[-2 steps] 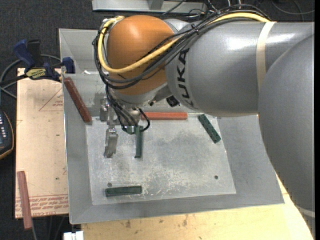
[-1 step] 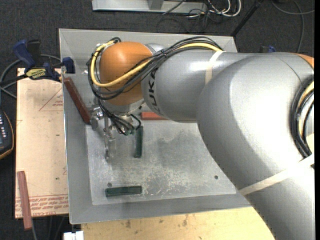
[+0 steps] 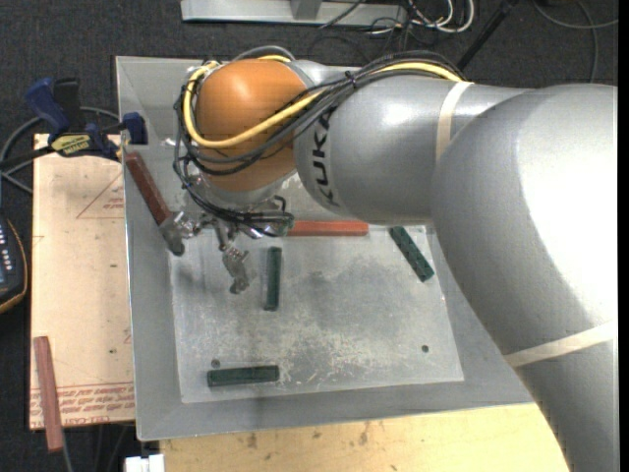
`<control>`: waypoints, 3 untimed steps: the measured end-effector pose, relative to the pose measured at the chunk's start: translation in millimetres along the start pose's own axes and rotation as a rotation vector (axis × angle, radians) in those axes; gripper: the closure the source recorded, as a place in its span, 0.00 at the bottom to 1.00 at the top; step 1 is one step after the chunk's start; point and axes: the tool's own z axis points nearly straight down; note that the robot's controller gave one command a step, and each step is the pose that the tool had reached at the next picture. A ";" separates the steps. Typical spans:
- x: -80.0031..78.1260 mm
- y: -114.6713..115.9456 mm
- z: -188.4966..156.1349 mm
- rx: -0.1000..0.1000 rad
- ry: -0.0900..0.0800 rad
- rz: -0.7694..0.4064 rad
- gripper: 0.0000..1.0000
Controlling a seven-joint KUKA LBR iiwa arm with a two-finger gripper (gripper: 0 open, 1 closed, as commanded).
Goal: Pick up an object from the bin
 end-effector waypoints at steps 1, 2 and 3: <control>-13.0 0.0 -71.0 0.001 -0.003 -0.435 0.00; 11.8 21.0 -7.9 -0.009 0.006 -0.873 0.00; 76.5 -30.1 7.4 -0.005 0.006 -0.684 0.00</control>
Offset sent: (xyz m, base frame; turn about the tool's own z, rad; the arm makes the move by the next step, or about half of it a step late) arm 0.0061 0.0084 0.0681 -0.4387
